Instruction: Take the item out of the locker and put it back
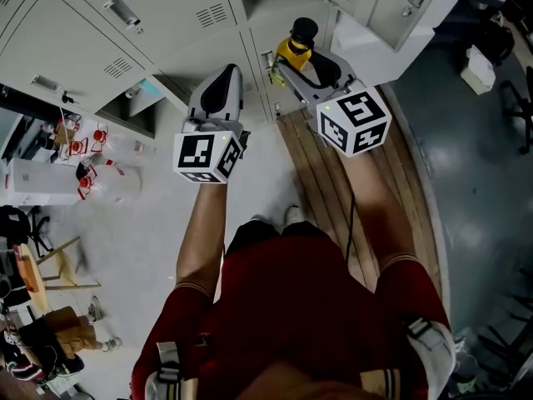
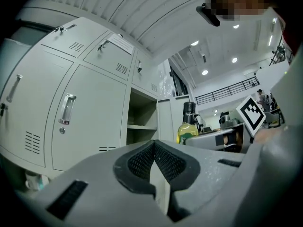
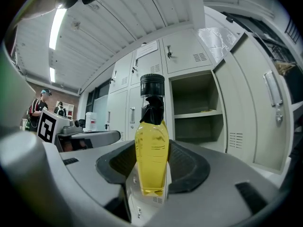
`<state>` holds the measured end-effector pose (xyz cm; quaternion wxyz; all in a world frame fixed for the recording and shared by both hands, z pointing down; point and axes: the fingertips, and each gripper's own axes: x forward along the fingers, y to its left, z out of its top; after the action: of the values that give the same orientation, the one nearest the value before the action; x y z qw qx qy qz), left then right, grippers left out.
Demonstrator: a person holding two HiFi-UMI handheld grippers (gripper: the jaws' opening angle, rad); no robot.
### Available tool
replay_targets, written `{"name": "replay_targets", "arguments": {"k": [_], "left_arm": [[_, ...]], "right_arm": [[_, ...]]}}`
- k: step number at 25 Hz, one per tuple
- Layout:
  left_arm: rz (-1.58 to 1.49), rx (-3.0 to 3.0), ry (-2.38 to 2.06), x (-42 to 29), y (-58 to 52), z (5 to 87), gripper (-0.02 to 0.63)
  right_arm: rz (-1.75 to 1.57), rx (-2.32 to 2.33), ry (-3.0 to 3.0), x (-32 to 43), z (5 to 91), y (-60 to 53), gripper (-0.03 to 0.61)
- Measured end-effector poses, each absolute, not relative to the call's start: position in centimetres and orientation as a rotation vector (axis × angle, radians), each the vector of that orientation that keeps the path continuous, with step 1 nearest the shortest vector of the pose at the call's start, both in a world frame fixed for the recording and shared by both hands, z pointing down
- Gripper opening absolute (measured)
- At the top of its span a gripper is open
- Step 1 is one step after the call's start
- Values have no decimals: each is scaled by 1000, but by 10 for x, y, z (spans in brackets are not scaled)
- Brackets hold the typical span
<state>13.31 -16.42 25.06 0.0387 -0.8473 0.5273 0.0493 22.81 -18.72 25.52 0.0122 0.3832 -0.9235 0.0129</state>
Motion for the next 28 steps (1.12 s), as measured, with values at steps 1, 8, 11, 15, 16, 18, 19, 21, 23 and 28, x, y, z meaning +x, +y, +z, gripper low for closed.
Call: {"name": "replay_targets", "arguments": {"k": [1,8,11,15,16,18,19,21,23,28], "left_arm": [[144,-2601,1615,133,-168,251,8],[147,-2628,1573,125,-194,255,7],[153,-2644,1547,118,-206,255,8],[143,-2667,1470,114,-221,253,8],[138,-2671,1452,112,-225,253,8],[142,-2682,1432,108,-231,254,8],[145,-2686,1428,106,-234,254,7],[147,-2691,1424,103,-239,255,8],[143,-2699,1420,101,-242,258,7],[138,-2691,1440,96,-254,260,8]], "right_arm": [[38,1195,-2875,227,255,-190,190],[47,1237,-2846,218,257,-215,190],[39,1270,-2825,212,254,-228,190],[23,1323,-2796,205,249,-246,190],[25,1336,-2790,204,249,-251,190],[25,1355,-2773,202,249,-258,190],[23,1362,-2764,202,249,-262,190],[22,1375,-2749,201,248,-271,190],[29,1387,-2740,202,248,-280,190],[27,1375,-2742,200,248,-305,190]]}}
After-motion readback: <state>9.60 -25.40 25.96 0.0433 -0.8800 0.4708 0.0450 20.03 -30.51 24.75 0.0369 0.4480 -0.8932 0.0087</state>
